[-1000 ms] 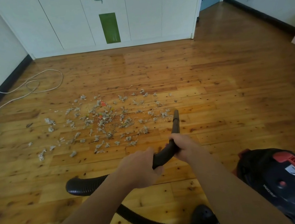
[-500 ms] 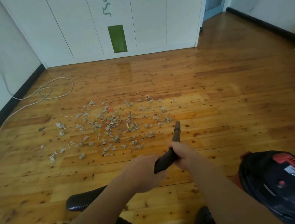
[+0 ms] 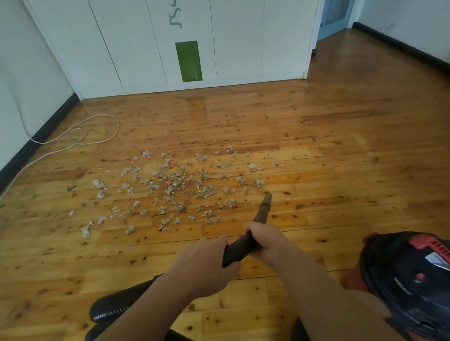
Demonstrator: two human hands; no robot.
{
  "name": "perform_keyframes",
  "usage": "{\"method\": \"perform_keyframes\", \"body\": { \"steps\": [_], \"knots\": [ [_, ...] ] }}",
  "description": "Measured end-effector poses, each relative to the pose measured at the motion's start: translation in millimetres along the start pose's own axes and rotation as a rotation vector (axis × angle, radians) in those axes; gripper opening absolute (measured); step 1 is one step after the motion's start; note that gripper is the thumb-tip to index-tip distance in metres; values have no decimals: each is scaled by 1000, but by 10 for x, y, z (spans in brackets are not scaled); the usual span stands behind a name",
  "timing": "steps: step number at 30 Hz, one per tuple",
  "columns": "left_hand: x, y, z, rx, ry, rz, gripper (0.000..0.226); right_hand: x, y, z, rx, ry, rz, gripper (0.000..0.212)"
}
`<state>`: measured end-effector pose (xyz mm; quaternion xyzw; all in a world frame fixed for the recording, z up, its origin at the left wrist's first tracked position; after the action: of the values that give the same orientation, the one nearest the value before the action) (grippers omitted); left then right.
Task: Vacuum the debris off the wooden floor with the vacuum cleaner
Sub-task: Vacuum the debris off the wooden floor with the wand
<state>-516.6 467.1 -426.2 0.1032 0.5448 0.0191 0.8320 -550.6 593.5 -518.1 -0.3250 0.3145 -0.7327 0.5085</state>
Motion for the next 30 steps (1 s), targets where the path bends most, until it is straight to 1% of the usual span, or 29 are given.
{"method": "perform_keyframes", "body": {
  "steps": [3,6,10,13,16,18,20,22,23,24,27,30],
  "knots": [
    [6,-109,91,-4,33,-23,26,82,48,71,12,-13,4,27],
    [-7,-205,177,4,50,-40,31,176,117,140,49,-66,-15,25],
    [-50,-342,245,7,75,-56,32,306,232,205,81,-116,-12,17],
    [17,-445,224,-17,36,-42,29,389,290,193,92,-125,-1,15],
    [120,-553,195,-86,-21,-37,26,461,366,134,86,-120,30,20],
    [171,-635,180,-122,-25,-13,26,501,417,79,93,-101,47,22],
    [152,-714,139,-129,15,-16,38,538,445,-2,104,-76,71,23],
    [115,-833,60,-134,37,-62,57,551,465,-115,110,-30,141,25],
    [96,-895,39,-145,30,-84,64,533,468,-157,98,-9,200,26],
    [100,-975,-9,-161,6,-93,66,546,475,-214,89,-1,248,27],
    [163,-1154,-90,-182,-78,-42,46,665,522,-334,107,-15,264,25],
    [221,-1298,-171,-229,-60,72,29,854,545,-442,125,-58,246,24]
  ]
}}
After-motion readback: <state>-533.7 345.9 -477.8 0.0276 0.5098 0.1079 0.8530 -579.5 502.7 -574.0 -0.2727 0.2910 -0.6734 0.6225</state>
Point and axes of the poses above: each hand's wrist, its own z-axis away from the middle knuckle, its own x-axis out of the palm, y = z × x, the point moved 7 cm from there along -z, towards the middle knuckle, and after that the axes turned 14 degrees about -x, right-handed, at the moved point
